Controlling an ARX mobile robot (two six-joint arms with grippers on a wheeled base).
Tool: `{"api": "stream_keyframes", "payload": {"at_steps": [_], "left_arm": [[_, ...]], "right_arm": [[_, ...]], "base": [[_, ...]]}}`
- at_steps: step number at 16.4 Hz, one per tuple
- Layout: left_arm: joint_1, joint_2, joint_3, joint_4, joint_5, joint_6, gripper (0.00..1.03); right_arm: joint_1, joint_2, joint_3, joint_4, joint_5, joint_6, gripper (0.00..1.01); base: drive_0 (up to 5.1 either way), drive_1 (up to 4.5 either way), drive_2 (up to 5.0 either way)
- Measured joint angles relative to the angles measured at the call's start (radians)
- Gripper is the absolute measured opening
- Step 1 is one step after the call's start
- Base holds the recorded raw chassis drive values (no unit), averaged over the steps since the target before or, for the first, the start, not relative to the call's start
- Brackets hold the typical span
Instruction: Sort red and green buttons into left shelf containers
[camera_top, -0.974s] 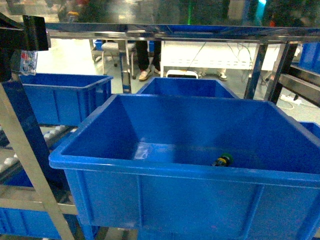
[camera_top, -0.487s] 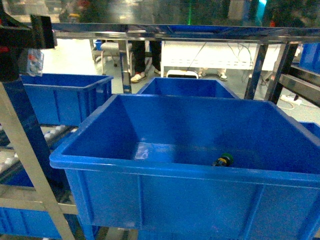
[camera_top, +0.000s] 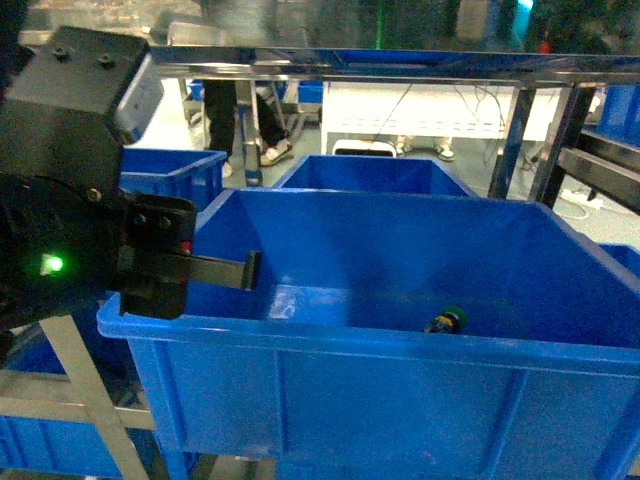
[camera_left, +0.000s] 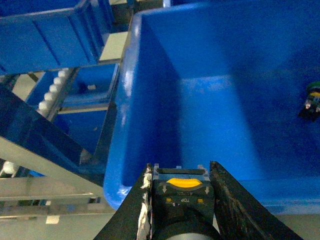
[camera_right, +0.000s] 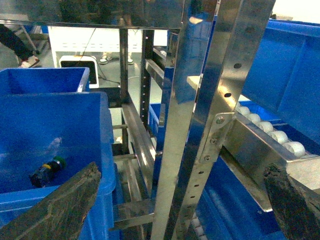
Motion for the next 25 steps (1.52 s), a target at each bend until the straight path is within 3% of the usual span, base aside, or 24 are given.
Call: {"api": "stream_keyframes", "payload": {"at_steps": [10,19,25], "left_arm": [[-0.021,0.119,0.076,-0.052,0.047,-0.032,0.28],[-0.014,0.443,0.375,-0.121,0.143,-0.048,0.28],[-0.009,0.709,0.716,-0.268,0.243,-0.072,0.28]], "right_arm": [[0.000,0.000,0.000,0.000,0.000,0.000,0.98],[0.000,0.000,0.000,0.000,0.000,0.000,0.98],[0.000,0.000,0.000,0.000,0.000,0.000,0.98]], "base": [[0.0,0.00,0.0],[0.0,0.00,0.0],[0.0,0.00,0.0]]}}
